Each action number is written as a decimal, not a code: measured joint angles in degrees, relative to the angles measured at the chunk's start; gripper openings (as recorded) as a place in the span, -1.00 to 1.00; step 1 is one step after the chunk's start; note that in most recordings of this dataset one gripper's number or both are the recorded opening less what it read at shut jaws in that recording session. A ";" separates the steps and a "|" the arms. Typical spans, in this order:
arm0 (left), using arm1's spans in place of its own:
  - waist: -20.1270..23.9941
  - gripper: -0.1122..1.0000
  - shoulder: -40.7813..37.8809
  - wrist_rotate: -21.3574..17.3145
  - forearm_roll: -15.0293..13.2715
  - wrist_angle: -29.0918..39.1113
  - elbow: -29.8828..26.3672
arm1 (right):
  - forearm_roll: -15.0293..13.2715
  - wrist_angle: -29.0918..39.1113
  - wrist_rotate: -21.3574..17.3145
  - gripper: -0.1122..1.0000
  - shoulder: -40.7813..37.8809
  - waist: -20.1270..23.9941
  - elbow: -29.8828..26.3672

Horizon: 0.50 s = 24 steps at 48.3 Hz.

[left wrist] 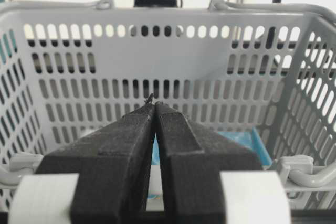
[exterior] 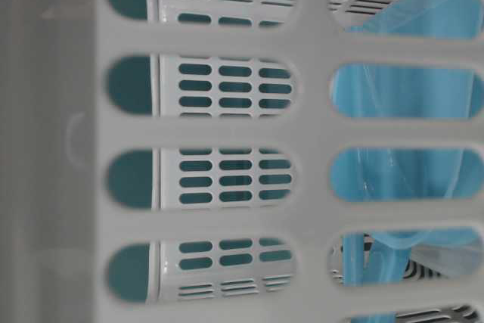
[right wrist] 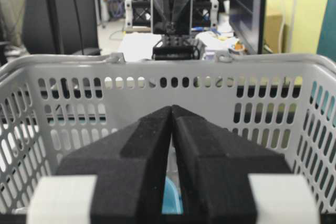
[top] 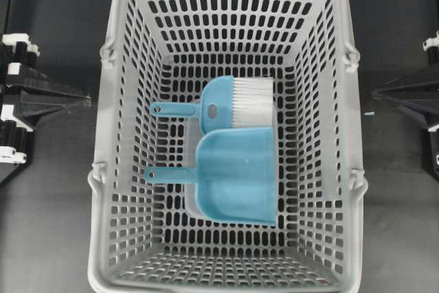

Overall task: Pick up the dustpan from the shopping basket with the left arm.
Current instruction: 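Move the left gripper over the basket toward the blue dustpan handle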

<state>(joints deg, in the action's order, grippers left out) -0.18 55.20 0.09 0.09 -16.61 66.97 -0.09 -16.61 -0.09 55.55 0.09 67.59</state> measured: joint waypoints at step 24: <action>-1.76 -0.80 -13.27 1.41 2.20 35.42 -23.20 | 2.64 21.09 -2.11 -0.80 1.49 -0.53 -5.45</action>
<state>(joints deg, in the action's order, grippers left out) -1.93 41.92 1.49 2.29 18.81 43.77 2.55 4.48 -2.20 57.04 -0.44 62.14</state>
